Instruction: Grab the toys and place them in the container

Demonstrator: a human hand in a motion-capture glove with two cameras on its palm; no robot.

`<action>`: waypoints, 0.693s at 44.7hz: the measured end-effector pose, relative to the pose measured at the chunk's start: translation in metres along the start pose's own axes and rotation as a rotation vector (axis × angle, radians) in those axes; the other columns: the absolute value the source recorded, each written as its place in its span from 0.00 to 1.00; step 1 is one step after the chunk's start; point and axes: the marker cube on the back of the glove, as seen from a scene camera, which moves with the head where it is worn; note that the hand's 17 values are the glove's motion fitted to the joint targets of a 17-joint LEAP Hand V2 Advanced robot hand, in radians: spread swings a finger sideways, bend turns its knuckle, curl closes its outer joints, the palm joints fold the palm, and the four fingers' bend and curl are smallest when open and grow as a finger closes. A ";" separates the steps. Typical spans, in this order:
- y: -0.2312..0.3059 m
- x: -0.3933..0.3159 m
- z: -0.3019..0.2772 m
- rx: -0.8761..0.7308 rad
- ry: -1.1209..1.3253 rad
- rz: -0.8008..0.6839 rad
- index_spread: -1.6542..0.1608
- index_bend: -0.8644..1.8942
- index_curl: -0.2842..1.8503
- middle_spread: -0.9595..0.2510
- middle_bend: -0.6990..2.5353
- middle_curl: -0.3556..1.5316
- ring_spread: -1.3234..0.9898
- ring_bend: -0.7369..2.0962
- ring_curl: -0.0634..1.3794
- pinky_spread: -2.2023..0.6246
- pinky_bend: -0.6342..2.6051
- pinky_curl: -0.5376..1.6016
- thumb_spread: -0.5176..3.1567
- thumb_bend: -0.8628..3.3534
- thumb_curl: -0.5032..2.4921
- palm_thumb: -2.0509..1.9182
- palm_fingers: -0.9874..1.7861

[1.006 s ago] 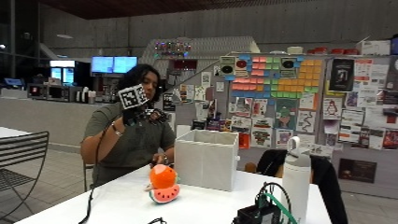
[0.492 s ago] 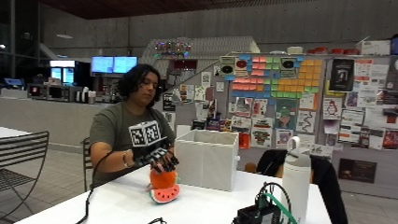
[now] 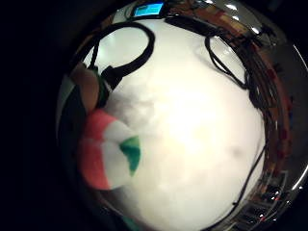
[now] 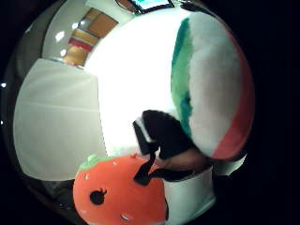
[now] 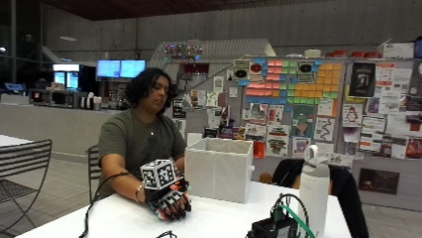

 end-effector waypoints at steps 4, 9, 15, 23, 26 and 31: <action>0.001 0.001 0.002 0.172 0.026 -0.027 0.71 0.38 0.25 0.51 0.40 0.39 0.40 0.58 0.25 0.66 0.40 0.40 0.51 0.21 0.24 0.52 0.75; 0.001 0.002 -0.003 0.313 -0.003 -0.048 0.72 0.40 0.27 0.50 0.44 0.43 0.40 0.61 0.29 0.64 0.41 0.42 0.53 0.21 0.25 0.53 0.82; 0.006 0.001 -0.021 0.341 -0.075 -0.046 0.72 0.41 0.29 0.50 0.50 0.48 0.41 0.69 0.35 0.63 0.44 0.44 0.56 0.21 0.25 0.53 0.89; 0.035 -0.034 -0.104 0.514 -0.198 -0.122 0.72 0.47 0.33 0.51 0.57 0.53 0.42 0.76 0.42 0.62 0.49 0.48 0.59 0.22 0.25 0.52 0.86; 0.051 -0.063 -0.147 0.600 -0.243 -0.194 0.73 0.50 0.35 0.52 0.59 0.55 0.42 0.78 0.43 0.62 0.50 0.49 0.59 0.22 0.25 0.52 0.85; 0.078 -0.125 -0.218 0.707 -0.293 -0.432 0.73 0.53 0.38 0.53 0.61 0.57 0.43 0.80 0.45 0.62 0.52 0.50 0.59 0.22 0.25 0.52 0.83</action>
